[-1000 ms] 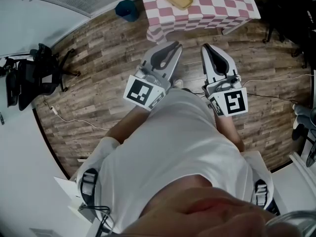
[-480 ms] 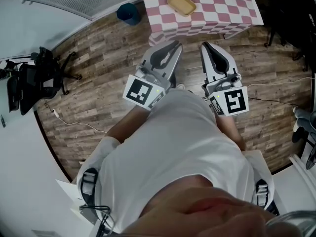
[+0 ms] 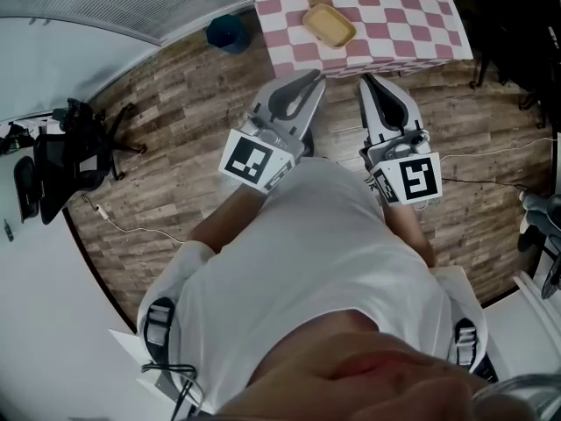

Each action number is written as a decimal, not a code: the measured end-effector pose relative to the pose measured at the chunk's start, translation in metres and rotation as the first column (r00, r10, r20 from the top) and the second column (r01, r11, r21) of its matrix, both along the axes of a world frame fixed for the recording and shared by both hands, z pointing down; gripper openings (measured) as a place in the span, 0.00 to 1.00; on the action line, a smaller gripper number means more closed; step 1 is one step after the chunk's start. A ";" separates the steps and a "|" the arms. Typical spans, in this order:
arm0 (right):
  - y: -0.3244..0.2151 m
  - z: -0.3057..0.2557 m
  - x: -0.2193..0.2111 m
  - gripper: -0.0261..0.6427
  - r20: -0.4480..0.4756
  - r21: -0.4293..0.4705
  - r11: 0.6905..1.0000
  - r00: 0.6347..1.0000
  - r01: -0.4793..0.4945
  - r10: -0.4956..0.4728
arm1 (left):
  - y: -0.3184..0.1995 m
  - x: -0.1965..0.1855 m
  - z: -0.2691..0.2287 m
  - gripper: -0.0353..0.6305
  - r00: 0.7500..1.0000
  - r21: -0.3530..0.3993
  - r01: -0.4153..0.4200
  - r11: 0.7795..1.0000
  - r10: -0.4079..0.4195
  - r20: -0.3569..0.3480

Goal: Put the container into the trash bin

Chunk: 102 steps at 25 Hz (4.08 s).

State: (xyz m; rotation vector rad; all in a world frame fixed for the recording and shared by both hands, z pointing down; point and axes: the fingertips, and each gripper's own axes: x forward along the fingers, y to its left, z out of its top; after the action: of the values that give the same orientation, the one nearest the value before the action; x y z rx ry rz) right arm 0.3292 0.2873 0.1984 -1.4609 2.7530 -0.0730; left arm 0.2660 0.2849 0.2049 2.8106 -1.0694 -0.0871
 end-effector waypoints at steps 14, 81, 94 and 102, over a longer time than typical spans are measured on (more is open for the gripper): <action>-0.160 0.000 -0.044 0.09 -0.020 -0.009 1.000 0.999 -0.028 0.028 | -0.156 -0.039 0.007 0.14 0.999 -0.024 -0.045 0.999 0.044 -0.016; -0.261 0.241 0.028 0.23 -0.153 -0.417 0.854 0.950 -0.311 0.272 | -0.297 -0.012 0.258 0.23 0.953 -0.315 -0.156 0.936 0.226 0.201; -0.251 0.364 0.048 0.31 -0.139 -0.593 0.724 0.931 -0.352 0.339 | -0.314 -0.007 0.362 0.35 0.954 -0.432 -0.116 0.894 0.221 0.202; -0.254 0.407 0.051 0.32 -0.129 -0.647 0.677 0.926 -0.350 0.356 | -0.324 -0.005 0.396 0.38 0.956 -0.464 -0.087 0.882 0.205 0.210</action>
State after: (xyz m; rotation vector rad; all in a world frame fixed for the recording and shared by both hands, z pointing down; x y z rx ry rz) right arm 0.3799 0.0333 0.6058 -2.0951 2.4655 -1.1540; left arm 0.2611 -0.0396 0.6009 2.4998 -0.7826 0.4883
